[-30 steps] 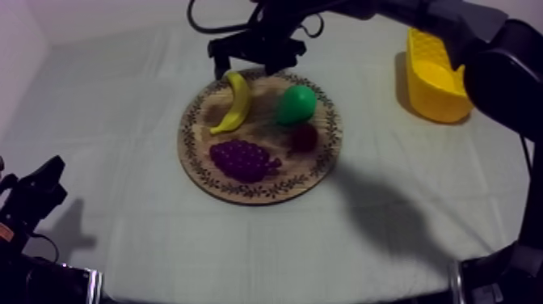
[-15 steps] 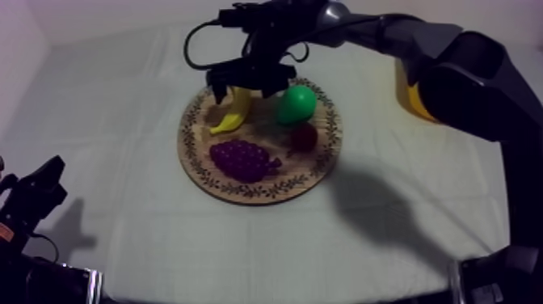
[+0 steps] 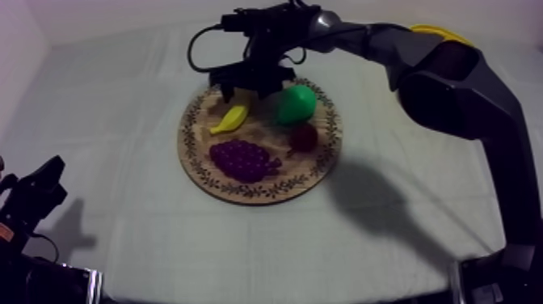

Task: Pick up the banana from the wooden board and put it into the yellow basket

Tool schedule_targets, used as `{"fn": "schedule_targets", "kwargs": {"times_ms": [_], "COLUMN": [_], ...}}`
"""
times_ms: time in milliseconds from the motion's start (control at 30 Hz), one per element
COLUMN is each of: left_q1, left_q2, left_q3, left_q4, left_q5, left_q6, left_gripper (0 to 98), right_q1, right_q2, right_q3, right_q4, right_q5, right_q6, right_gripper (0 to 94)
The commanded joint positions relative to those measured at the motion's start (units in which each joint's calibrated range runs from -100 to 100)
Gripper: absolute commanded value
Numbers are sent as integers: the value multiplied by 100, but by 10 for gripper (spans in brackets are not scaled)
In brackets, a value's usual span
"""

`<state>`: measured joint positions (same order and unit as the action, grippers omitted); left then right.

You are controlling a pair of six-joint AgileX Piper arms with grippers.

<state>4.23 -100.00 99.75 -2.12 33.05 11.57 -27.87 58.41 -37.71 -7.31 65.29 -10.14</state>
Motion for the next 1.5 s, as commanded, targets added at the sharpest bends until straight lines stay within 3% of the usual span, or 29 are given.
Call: {"fn": "schedule_targets", "kwargs": {"times_ms": [0,167,433,700,933,1467], "left_q1": [1,1,1,1,1,1], "left_q2": [0,0,0,0,0,0], "left_q3": [3,3,3,3,3,3], "left_q4": [0,0,0,0,0,0], "left_q5": [1,1,1,1,1,1], "left_q6": [-2,-2,1,-2,-2,-2], "left_gripper": [1,1,1,1,1,1], "right_q1": [-1,-27,-26,130,415,1687], "right_q2": [32,81,-32,-1009,-2348,-4705], "right_q3": [-38,-140,-118,49,391,2376], "right_q4": [17,24,-16,-203,-195,210], "right_q5": [2,143,317,798,1113,669], "right_q6": [20,63,115,124,164,492], "right_gripper": [428,240,129,127,130,161]}}
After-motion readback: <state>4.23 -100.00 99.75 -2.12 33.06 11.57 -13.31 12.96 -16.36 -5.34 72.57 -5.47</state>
